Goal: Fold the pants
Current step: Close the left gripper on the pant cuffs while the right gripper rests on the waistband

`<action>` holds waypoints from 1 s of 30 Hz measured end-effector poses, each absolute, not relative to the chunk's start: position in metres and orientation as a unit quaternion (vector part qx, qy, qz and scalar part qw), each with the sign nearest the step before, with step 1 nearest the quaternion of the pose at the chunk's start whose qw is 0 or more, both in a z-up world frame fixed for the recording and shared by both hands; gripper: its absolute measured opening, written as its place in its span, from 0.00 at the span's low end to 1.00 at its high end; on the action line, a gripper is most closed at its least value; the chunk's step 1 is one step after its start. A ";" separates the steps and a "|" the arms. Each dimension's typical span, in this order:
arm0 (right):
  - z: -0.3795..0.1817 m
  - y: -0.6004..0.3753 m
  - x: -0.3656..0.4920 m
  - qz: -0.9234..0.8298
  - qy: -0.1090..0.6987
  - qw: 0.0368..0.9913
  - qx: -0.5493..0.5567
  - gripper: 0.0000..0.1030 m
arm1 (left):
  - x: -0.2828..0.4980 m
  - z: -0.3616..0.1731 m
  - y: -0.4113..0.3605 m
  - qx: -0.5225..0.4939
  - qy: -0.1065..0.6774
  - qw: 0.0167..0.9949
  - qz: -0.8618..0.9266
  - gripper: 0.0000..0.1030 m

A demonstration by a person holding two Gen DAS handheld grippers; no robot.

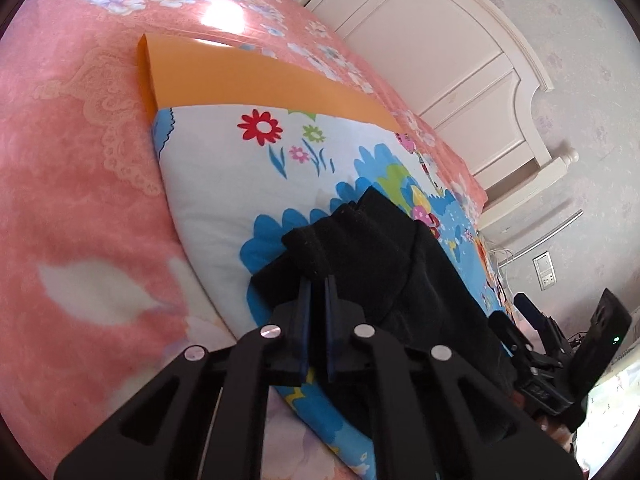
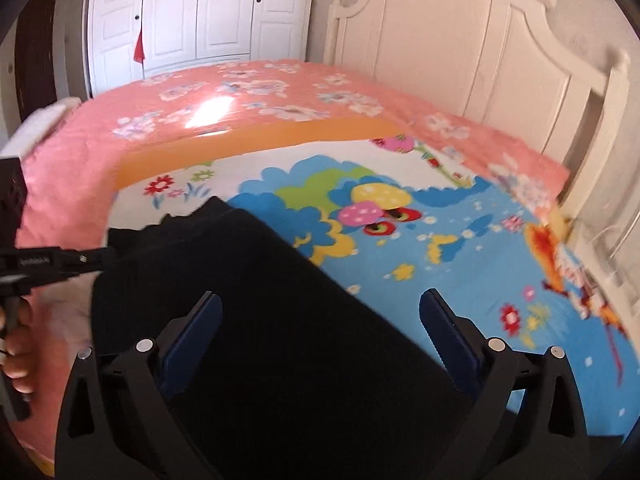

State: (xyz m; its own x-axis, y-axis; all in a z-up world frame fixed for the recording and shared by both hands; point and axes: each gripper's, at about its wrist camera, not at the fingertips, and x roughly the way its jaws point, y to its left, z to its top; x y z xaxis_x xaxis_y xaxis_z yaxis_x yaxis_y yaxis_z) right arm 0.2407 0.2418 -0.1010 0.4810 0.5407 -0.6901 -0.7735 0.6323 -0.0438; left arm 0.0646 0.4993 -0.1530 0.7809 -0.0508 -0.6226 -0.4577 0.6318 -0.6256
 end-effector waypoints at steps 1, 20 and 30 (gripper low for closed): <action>-0.103 0.243 0.242 0.397 0.336 0.837 -0.171 0.93 | 0.063 -0.153 0.499 -0.412 0.307 0.850 0.119 0.06; -0.144 0.268 0.239 0.352 0.404 0.808 -0.246 0.96 | 0.041 -0.168 0.525 -0.523 0.283 0.799 0.094 0.44; -0.144 0.269 0.238 0.352 0.403 0.808 -0.248 0.96 | 0.073 -0.173 0.538 -0.557 0.291 0.775 0.064 0.37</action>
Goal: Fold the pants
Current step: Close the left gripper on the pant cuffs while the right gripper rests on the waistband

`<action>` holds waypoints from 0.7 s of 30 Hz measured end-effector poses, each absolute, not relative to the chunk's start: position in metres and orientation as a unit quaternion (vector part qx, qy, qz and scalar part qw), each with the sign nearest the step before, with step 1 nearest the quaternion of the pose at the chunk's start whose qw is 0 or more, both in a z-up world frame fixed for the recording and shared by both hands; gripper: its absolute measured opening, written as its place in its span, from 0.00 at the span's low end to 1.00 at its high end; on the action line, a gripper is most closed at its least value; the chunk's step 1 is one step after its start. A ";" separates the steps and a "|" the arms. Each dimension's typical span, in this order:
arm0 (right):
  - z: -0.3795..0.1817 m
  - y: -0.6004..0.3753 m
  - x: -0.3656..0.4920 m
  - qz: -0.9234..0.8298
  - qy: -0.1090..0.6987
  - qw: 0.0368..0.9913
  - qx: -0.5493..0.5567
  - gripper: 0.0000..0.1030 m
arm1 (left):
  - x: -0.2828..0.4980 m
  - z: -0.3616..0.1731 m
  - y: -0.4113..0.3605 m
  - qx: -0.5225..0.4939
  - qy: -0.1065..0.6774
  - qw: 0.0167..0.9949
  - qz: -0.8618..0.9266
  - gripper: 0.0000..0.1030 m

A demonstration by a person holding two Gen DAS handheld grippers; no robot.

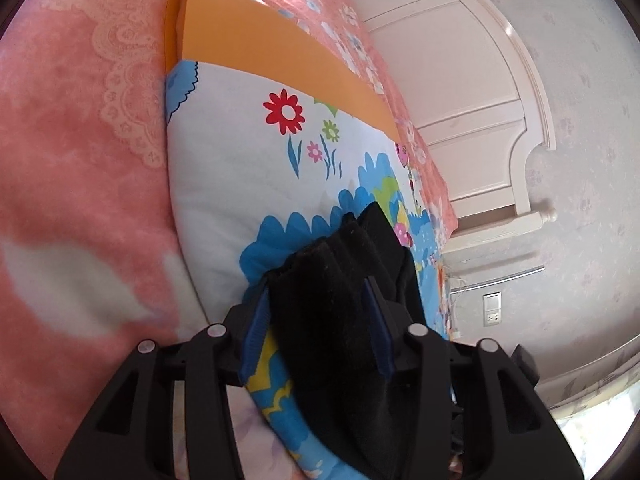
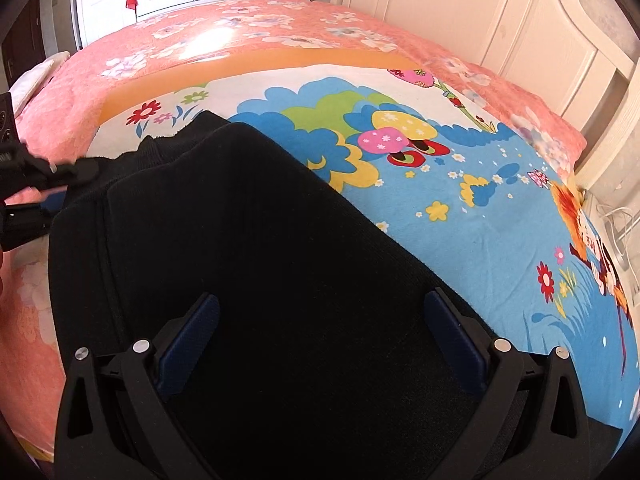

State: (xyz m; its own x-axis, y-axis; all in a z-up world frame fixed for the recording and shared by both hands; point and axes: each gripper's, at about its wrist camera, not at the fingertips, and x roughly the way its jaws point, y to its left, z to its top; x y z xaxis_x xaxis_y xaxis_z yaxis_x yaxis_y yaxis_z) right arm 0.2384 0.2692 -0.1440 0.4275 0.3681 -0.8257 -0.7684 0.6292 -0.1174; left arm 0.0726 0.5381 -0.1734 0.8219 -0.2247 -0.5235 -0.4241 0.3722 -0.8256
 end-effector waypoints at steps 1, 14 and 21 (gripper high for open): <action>-0.144 0.269 0.238 0.352 0.403 0.808 -0.248 0.96 | 0.074 -0.175 0.539 -0.560 0.291 0.774 0.056 0.20; -0.145 0.270 0.236 0.347 0.401 0.808 -0.257 0.96 | 0.057 -0.183 0.533 -0.582 0.260 0.770 0.030 0.39; -0.146 0.270 0.236 0.347 0.400 0.808 -0.258 0.96 | 0.071 -0.188 0.530 -0.584 0.276 0.764 0.002 0.40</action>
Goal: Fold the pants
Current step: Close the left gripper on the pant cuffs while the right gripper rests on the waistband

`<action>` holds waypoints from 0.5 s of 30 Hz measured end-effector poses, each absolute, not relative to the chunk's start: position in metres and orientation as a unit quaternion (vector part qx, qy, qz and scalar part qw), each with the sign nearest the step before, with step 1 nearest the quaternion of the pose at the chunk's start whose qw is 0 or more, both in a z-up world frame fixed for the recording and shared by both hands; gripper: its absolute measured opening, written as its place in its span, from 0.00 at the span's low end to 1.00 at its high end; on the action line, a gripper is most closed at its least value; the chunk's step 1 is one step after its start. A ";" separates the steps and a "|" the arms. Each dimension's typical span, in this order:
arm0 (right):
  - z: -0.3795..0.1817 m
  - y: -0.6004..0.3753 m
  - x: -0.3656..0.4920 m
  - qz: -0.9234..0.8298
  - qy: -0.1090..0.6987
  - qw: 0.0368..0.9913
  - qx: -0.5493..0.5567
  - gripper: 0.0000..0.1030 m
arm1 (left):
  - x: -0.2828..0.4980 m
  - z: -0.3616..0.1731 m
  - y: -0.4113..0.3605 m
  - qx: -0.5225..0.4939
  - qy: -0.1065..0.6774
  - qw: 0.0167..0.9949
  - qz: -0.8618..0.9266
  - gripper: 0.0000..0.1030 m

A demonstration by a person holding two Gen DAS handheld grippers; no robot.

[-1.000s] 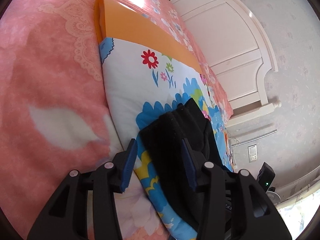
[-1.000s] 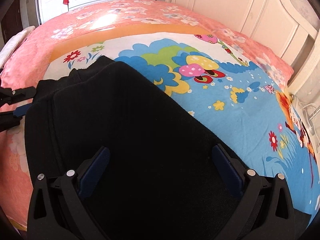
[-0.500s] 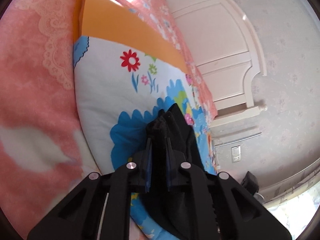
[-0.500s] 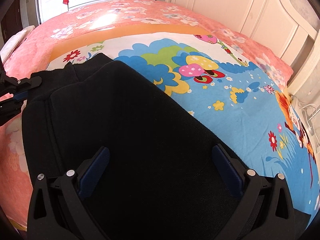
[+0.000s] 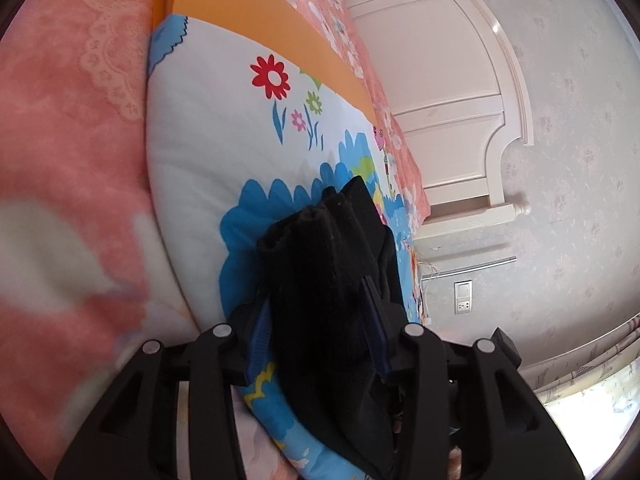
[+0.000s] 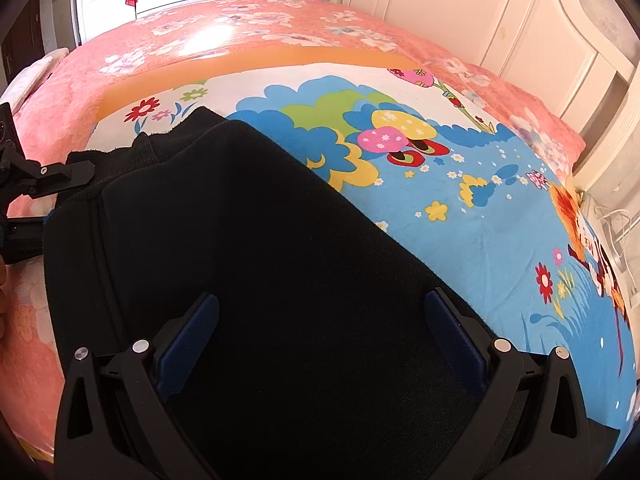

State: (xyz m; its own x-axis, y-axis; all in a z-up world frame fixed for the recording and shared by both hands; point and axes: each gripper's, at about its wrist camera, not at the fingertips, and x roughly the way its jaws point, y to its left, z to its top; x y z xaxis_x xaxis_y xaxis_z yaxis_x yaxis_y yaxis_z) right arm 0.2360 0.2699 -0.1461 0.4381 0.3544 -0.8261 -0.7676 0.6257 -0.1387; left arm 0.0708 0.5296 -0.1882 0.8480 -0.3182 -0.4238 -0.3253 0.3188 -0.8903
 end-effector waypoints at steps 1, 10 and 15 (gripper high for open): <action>-0.146 0.270 0.236 0.347 0.401 0.808 -0.258 0.96 | 0.073 -0.190 0.530 -0.588 0.273 0.761 -0.001 0.40; -0.142 0.266 0.238 0.362 0.404 0.805 -0.240 0.95 | 0.076 -0.168 0.518 -0.549 0.270 0.791 0.011 0.11; -0.104 0.194 0.261 0.389 0.467 0.793 -0.038 0.95 | 0.077 -0.102 0.476 -0.401 0.301 0.862 0.072 0.11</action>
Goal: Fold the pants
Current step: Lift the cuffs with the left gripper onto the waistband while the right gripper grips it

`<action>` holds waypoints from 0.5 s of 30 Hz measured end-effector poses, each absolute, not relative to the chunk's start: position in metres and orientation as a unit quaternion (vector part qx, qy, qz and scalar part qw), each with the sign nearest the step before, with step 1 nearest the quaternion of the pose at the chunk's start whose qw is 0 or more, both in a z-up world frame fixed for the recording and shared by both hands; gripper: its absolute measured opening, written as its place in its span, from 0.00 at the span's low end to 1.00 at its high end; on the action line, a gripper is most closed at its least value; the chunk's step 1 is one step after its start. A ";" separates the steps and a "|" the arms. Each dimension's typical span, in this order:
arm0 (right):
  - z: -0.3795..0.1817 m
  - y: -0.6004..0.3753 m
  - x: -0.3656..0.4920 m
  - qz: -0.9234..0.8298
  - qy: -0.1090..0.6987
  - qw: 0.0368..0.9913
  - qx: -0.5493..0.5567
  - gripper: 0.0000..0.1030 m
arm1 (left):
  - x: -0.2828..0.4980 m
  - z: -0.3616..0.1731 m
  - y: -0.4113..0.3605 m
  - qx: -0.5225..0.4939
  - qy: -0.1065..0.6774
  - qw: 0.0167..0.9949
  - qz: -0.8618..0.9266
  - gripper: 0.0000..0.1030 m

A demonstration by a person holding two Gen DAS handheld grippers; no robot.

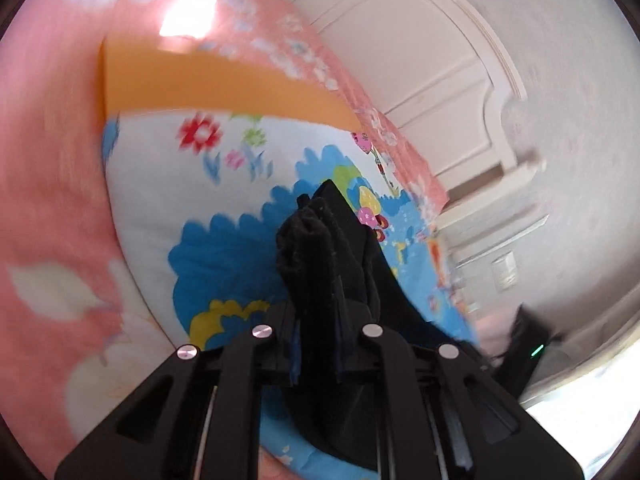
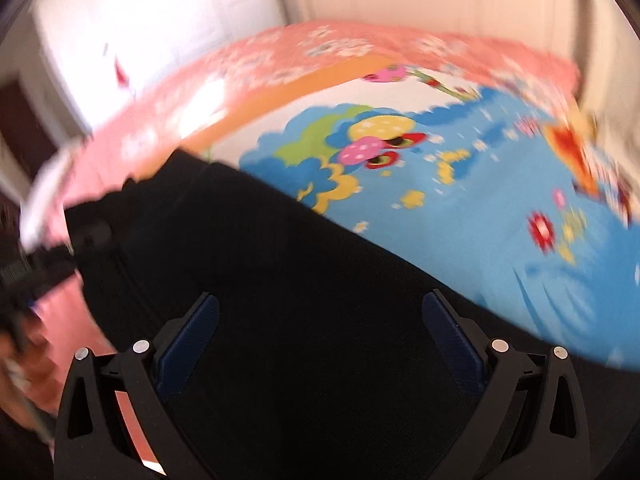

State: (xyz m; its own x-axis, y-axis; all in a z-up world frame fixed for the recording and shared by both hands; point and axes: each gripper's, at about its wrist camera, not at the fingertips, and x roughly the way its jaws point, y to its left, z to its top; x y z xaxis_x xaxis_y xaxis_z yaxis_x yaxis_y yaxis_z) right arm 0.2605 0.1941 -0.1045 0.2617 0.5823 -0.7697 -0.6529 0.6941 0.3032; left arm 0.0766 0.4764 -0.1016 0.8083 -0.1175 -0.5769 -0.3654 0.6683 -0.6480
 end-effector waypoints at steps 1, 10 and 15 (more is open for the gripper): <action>-0.101 0.170 0.267 0.394 0.490 0.777 0.016 0.95 | 0.078 -0.087 0.464 -0.361 0.306 0.877 0.083 0.11; -0.107 -0.019 0.276 0.373 0.537 0.692 0.306 0.95 | 0.097 -0.008 0.206 0.152 0.268 0.945 0.109 0.11; -0.097 -0.068 0.264 0.321 0.530 0.743 0.253 0.69 | 0.084 -0.085 0.071 0.353 0.272 0.895 0.029 0.11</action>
